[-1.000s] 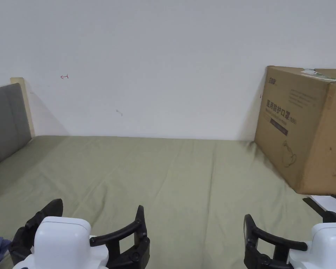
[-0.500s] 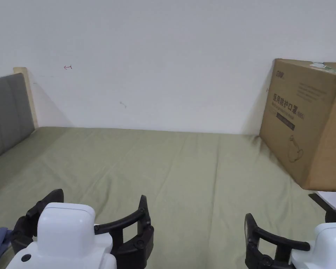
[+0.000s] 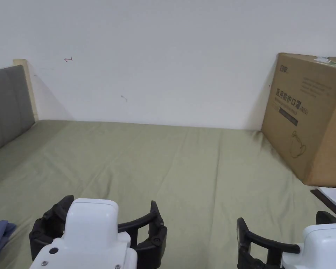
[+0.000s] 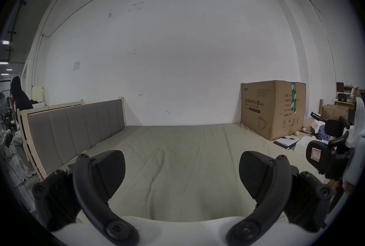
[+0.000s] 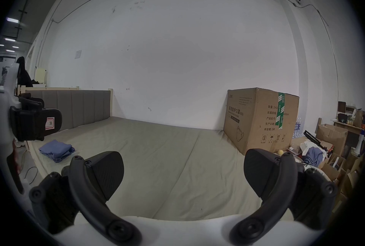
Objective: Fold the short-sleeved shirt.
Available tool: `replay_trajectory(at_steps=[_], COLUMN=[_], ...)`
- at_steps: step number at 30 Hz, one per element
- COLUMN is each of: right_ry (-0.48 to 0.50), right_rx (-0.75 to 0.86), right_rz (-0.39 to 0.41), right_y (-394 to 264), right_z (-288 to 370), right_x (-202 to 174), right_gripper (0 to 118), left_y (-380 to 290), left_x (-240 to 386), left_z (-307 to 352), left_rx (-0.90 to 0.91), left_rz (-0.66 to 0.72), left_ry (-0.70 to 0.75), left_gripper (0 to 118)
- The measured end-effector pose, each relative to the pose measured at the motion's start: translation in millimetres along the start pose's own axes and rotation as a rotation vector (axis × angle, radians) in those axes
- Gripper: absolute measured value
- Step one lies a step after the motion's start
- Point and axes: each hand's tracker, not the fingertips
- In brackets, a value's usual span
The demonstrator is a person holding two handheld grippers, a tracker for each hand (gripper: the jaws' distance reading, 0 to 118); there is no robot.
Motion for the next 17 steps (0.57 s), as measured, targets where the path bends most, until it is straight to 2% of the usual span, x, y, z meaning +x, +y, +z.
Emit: replay_trajectory(at_steps=[9,17], right_ry=[0.009,0.009], right_rx=[-0.014,-0.023], right_rz=[-0.008,-0.005], right_y=[-3.1,-9.4], right_z=[-0.5,-0.6], right_x=[-2.8,-2.8], right_gripper=[118,118], left_y=[-1.1,-5.0], left_x=[1.2,6.1], left_z=[1.6,0.5], left_rx=[-0.009,-0.03], left_rz=[0.041,0.018], left_ry=[-0.03,-0.019], left_gripper=[114,114])
